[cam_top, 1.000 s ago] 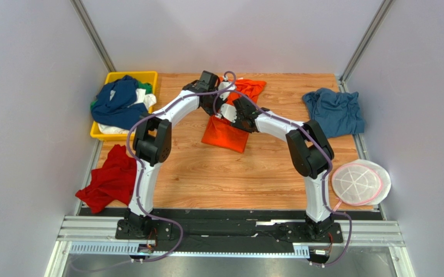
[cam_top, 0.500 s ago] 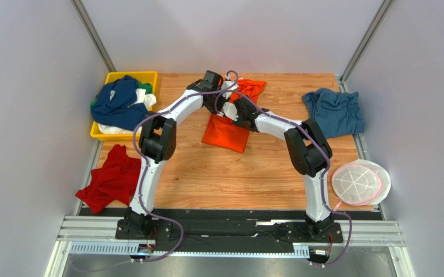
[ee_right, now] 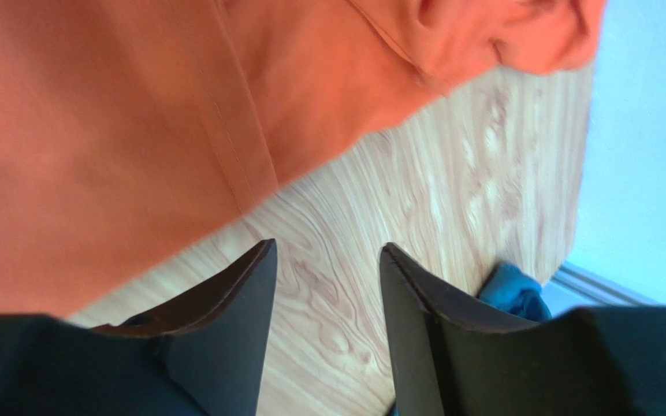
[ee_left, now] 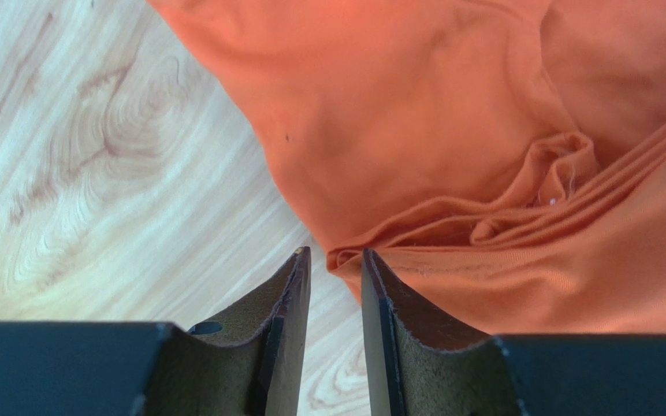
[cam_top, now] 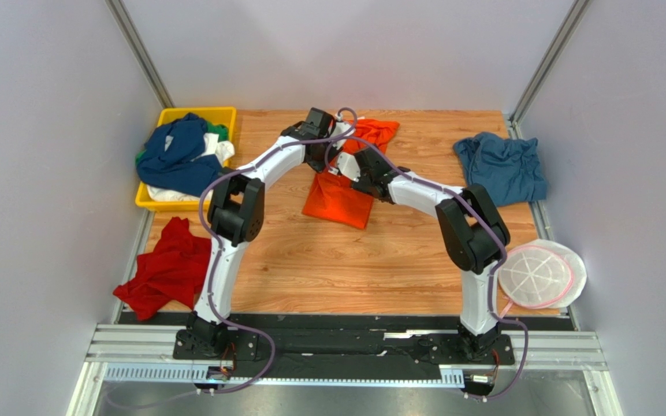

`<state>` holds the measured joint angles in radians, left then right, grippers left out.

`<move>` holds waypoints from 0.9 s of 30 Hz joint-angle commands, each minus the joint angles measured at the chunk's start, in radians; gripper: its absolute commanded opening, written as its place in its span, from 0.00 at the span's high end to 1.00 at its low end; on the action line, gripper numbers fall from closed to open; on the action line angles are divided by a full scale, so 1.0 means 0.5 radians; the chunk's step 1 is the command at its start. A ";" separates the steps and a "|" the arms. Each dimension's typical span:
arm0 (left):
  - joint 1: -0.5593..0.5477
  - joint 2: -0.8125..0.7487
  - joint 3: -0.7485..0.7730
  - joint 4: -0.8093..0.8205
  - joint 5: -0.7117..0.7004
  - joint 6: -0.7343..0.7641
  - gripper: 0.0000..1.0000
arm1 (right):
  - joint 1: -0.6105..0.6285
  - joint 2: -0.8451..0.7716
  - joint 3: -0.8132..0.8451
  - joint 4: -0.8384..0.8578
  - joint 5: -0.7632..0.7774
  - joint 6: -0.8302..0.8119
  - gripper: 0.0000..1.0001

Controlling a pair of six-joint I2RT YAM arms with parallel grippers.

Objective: Fold and stack the t-shirts
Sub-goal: Fold the folded rectangular tshirt in 1/3 of the way, then grab one side of the 2/3 rectangular tshirt with both arms

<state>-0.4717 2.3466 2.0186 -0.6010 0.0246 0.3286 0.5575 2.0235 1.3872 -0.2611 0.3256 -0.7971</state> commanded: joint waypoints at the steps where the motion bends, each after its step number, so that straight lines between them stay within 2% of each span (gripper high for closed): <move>1: -0.011 -0.257 -0.079 0.082 -0.064 -0.080 0.60 | 0.011 -0.285 -0.105 0.151 0.070 0.091 0.43; 6: -0.005 -0.523 -0.220 0.128 -0.126 -0.108 0.49 | 0.011 -0.451 -0.197 0.142 0.091 0.177 0.35; 10: -0.002 -0.720 -0.404 0.089 -0.086 -0.108 0.40 | 0.011 -0.598 -0.213 -0.048 0.027 0.315 0.26; 13: -0.002 -0.834 -0.527 -0.031 0.024 -0.096 0.36 | 0.020 -0.681 -0.231 -0.198 -0.068 0.450 0.20; 15: -0.002 -0.895 -0.607 -0.123 0.165 -0.065 0.30 | 0.035 -0.724 -0.268 -0.254 -0.129 0.508 0.12; 21: -0.002 -1.061 -0.962 -0.237 0.487 0.018 0.27 | 0.201 -0.933 -0.476 -0.328 -0.215 0.487 0.08; 27: -0.002 -1.076 -1.104 -0.194 0.580 0.058 0.25 | 0.369 -0.844 -0.532 -0.362 -0.212 0.481 0.11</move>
<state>-0.4706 1.8587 1.4757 -0.7067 0.2317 0.3237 0.6956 1.5898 1.1362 -0.4320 0.2401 -0.5797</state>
